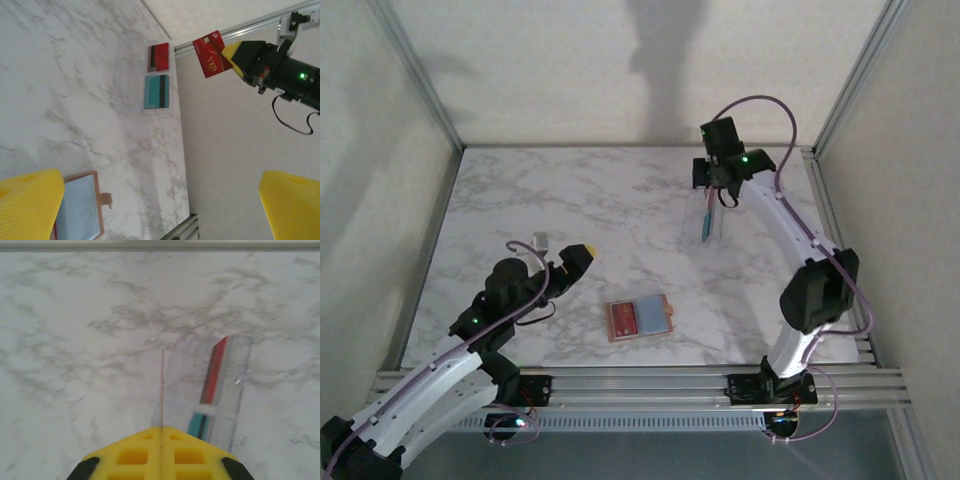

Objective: Put the credit cards into the card holder

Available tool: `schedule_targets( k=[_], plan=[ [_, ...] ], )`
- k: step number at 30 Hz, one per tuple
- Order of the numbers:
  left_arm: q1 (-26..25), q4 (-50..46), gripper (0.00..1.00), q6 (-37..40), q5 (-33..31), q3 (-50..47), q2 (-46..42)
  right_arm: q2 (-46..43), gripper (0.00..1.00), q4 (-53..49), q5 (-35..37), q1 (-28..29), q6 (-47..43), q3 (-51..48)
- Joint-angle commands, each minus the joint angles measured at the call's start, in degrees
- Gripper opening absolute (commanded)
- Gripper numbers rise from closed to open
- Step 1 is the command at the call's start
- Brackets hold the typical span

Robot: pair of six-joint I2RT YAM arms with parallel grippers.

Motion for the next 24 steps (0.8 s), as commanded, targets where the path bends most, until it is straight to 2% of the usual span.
schedule_targets(
  k=[1,8,13,16,20,24],
  plan=[
    [-0.77,8.66,1.00,-1.84,5.92,2.12,2.75,-7.84,0.00,4.62,-12.52,0.14,0.08,-6.69],
    [-3.45,22.37,0.99,-1.78,10.92,3.85,10.69,-21.72,0.00,17.99,-32.42,0.14,10.42,-22.20],
    [-7.81,29.73,0.98,0.42,10.13,5.50,15.73,-25.07,0.00,22.22,-42.77,0.14,16.28,-27.62],
    [-9.42,32.82,0.96,0.36,9.80,6.28,18.24,-27.59,0.00,28.39,-47.88,0.20,21.85,-31.87],
    [-9.91,30.96,0.97,0.29,9.65,8.67,21.56,-32.70,0.00,42.47,-50.33,0.45,33.37,-41.02],
    [-10.37,31.27,0.97,-1.21,9.54,9.67,24.64,-38.15,0.00,54.66,-45.59,2.16,43.48,-50.85]
  ],
)
